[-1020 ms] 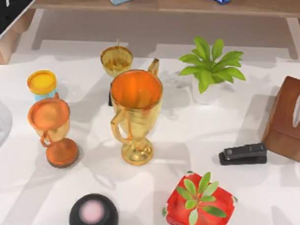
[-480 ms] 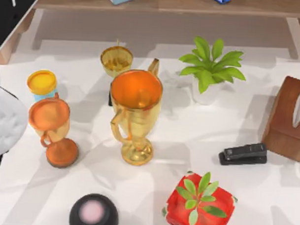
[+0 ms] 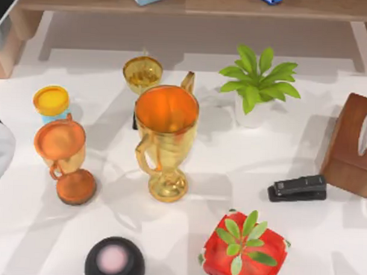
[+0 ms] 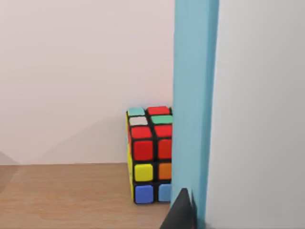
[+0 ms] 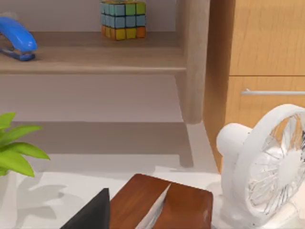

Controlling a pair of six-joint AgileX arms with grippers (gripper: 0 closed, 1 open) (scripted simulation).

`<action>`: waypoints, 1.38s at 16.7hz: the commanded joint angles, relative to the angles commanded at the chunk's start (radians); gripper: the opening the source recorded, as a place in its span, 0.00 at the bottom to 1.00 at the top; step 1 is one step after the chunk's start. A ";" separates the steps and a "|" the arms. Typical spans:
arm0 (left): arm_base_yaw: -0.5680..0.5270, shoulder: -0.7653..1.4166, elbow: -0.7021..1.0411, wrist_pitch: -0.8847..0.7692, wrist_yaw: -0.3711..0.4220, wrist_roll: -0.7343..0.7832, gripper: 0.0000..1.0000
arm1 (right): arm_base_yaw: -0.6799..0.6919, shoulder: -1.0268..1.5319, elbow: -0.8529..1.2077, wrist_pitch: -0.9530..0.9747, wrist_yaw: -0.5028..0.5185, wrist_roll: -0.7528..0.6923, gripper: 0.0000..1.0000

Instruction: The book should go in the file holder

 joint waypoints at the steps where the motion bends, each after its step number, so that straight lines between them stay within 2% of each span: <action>1: 0.012 -0.040 -0.028 -0.002 0.022 0.017 0.00 | 0.000 0.000 0.000 0.000 0.000 0.000 1.00; 7: 0.139 -0.362 -0.317 -0.040 0.211 0.197 0.00 | 0.000 0.000 0.000 0.000 0.000 0.000 1.00; 15: 0.422 -0.776 -0.921 -0.097 0.543 0.612 0.00 | 0.000 0.000 0.000 0.000 0.000 0.000 1.00; 19: 0.597 -0.882 -1.231 -0.066 0.695 0.859 0.00 | 0.000 0.000 0.000 0.000 0.000 0.000 1.00; 23: 0.783 -0.875 -1.484 0.048 0.809 1.106 0.00 | 0.000 0.000 0.000 0.000 0.000 0.000 1.00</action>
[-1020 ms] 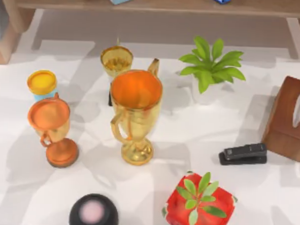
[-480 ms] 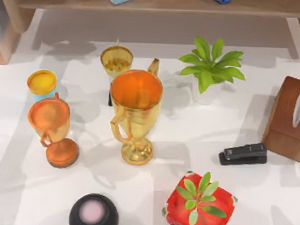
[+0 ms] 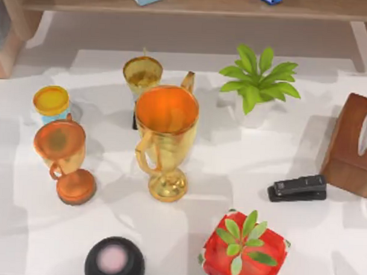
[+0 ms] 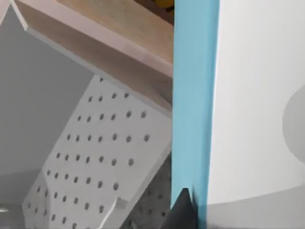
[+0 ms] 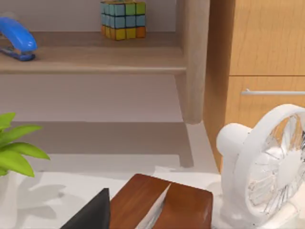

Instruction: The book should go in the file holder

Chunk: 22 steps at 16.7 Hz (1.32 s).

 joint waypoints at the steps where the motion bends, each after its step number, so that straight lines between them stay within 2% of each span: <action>1: 0.045 0.018 -0.050 0.042 0.023 0.059 0.00 | 0.000 0.000 0.000 0.000 0.000 0.000 1.00; 4: 0.164 0.102 -0.163 0.197 0.082 0.223 0.00 | 0.000 0.000 0.000 0.000 0.000 0.000 1.00; 8: 0.269 0.260 -0.215 0.459 0.139 0.400 0.00 | 0.000 0.000 0.000 0.000 0.000 0.000 1.00; 15: 0.301 0.535 -0.174 0.868 0.210 0.573 0.00 | 0.000 0.000 0.000 0.000 0.000 0.000 1.00; 18: 0.293 0.590 -0.162 0.937 0.224 0.594 0.00 | 0.000 0.000 0.000 0.000 0.000 0.000 1.00; 22: 0.293 0.590 -0.162 0.937 0.224 0.594 0.00 | 0.000 0.000 0.000 0.000 0.000 0.000 1.00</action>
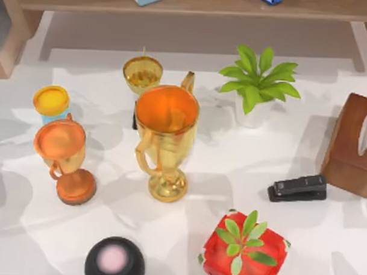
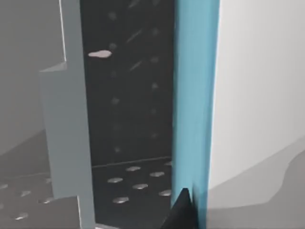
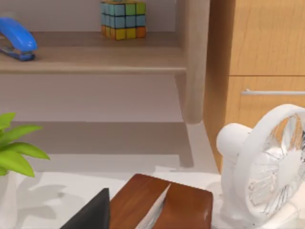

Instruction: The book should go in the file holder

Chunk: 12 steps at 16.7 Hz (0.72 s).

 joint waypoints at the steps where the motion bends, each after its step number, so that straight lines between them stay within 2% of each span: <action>1: 0.000 0.000 0.000 0.000 0.000 0.000 0.00 | 0.000 0.000 0.000 0.000 0.000 0.000 1.00; 12: -0.040 0.091 0.110 -0.011 -0.037 -0.014 0.00 | 0.000 0.000 0.000 0.000 0.000 0.000 1.00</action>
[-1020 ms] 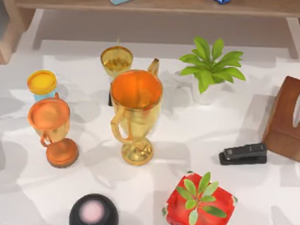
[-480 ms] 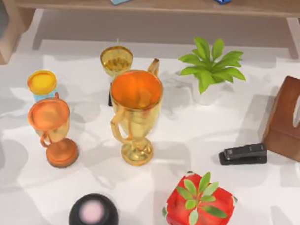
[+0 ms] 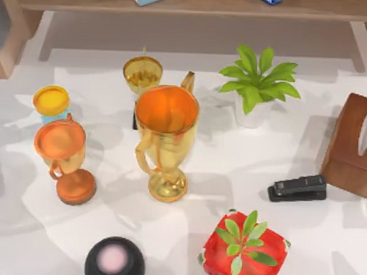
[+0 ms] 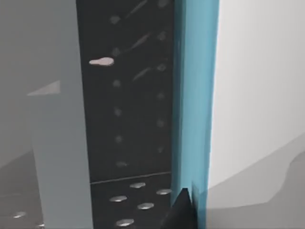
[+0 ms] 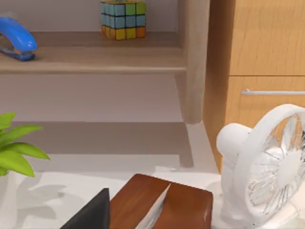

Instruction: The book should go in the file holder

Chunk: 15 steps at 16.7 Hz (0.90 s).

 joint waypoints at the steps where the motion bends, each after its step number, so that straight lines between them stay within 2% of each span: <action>1: 0.000 0.000 0.000 0.000 0.000 0.000 0.00 | 0.000 0.000 0.000 0.000 0.000 0.000 1.00; 2: 0.000 0.000 0.000 0.000 0.000 0.000 0.00 | 0.000 0.000 0.000 0.000 0.000 0.000 1.00; 15: 0.000 0.000 0.000 0.000 0.000 0.000 0.98 | 0.000 0.000 0.000 0.000 0.000 0.000 1.00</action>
